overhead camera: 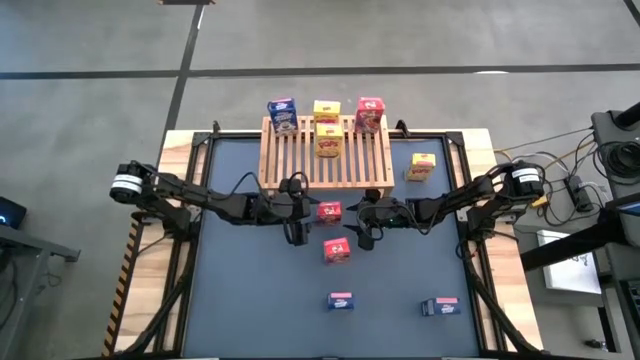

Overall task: Stack cereal on shelf
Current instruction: Put the top red cereal box on the shelf aligned with the other red cereal box

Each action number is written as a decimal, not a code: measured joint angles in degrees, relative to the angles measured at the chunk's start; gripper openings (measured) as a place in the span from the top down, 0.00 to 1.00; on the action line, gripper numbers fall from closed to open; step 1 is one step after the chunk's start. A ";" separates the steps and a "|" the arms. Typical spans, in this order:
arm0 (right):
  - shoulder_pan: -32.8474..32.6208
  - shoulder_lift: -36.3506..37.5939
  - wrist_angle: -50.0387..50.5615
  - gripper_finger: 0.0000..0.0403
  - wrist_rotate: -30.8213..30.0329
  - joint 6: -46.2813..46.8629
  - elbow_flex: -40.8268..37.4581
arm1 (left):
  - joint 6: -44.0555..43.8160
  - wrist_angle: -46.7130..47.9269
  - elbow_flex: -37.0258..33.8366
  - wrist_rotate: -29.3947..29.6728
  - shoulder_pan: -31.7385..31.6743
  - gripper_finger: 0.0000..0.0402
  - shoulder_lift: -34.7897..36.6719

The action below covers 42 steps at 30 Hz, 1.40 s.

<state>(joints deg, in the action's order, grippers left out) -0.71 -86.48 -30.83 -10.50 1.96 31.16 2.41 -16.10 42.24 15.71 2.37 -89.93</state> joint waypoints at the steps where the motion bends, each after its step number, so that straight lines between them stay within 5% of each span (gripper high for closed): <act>1: 0.00 0.00 -0.02 0.39 0.00 0.01 0.00 | 0.02 0.08 0.00 0.61 0.32 0.41 -0.02; 42: -3.55 0.00 -1.20 0.38 1.44 4.30 0.02 | -1.46 0.90 1.05 3.25 4.47 0.43 -0.04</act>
<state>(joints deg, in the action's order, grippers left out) -4.26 -86.48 -32.03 -9.06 6.25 31.18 0.95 -15.20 43.29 18.96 6.84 -89.97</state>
